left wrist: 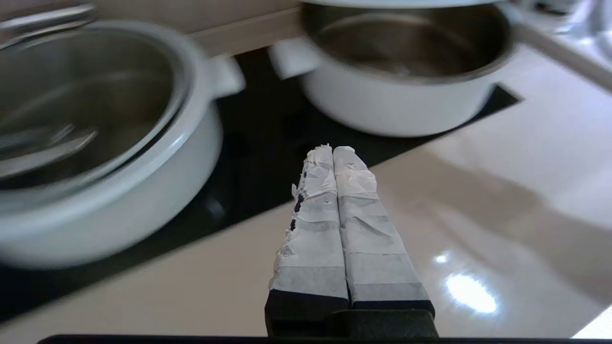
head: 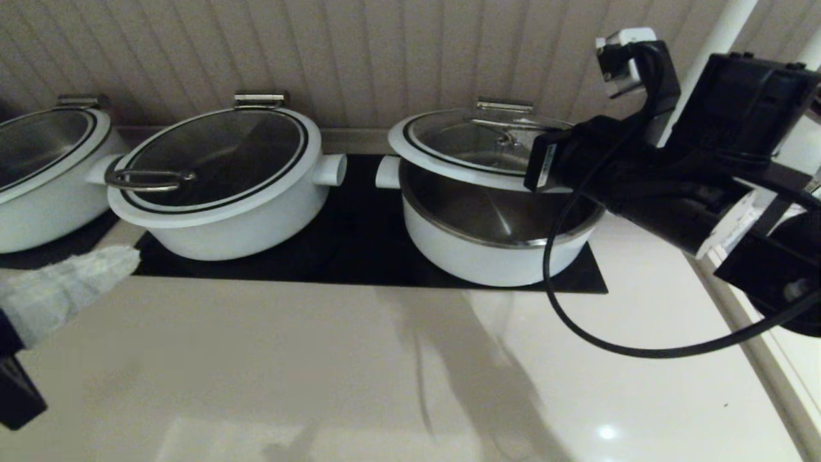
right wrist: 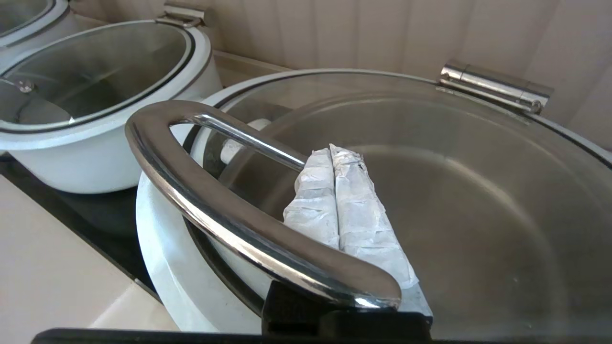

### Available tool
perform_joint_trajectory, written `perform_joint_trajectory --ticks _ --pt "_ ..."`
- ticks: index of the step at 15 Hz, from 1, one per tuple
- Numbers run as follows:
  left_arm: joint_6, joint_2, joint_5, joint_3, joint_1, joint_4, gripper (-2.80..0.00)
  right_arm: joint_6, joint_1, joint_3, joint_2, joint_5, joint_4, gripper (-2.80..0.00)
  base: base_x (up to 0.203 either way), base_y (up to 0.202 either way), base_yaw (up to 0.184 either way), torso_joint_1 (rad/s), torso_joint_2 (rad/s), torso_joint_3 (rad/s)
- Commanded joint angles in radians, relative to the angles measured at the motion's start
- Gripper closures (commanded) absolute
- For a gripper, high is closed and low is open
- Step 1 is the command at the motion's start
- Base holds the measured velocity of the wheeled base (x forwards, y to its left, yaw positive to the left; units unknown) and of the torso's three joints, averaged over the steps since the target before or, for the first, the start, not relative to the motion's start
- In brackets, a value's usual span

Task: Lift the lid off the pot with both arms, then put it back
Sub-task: Hold the pot lid with the left arm

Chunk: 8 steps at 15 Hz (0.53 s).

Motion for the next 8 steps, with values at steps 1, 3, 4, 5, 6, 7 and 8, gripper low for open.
perform_joint_trajectory --ticks 1,3,4,5,6,7,8 --pt "0.001 0.128 0.001 -0.058 -0.064 -0.004 0.00 -0.001 0.000 -0.014 0.009 0.000 -0.005 0.00 0.000 0.000 0.000 0.000 0.00 0.000" --pt "0.003 0.220 0.006 -0.099 -0.135 -0.019 0.00 0.001 0.000 -0.017 0.015 0.000 -0.003 0.00 0.000 0.000 0.000 0.000 0.00 0.000" --pt "0.003 0.269 0.013 -0.108 -0.160 -0.043 0.00 0.001 0.000 -0.019 0.020 0.000 -0.005 0.00 0.000 0.000 0.000 0.000 0.00 0.000" --pt "0.003 0.317 0.028 -0.113 -0.186 -0.080 0.00 0.001 0.000 -0.020 0.023 0.000 -0.006 0.00 0.000 0.000 0.000 0.000 0.00 0.000" --pt "0.002 0.366 0.056 -0.120 -0.224 -0.124 0.00 0.001 0.000 -0.022 0.026 0.000 -0.006 0.00 0.000 0.000 0.000 0.000 0.00 0.000" --pt "0.000 0.415 0.099 -0.129 -0.270 -0.159 0.00 0.001 0.000 -0.029 0.033 0.001 -0.005 0.00 0.000 0.000 0.000 0.000 0.00 0.000" --pt "-0.004 0.459 0.143 -0.139 -0.308 -0.179 0.00 0.001 0.000 -0.041 0.040 0.001 -0.005 0.00 0.000 0.000 0.000 0.000 0.00 0.000"
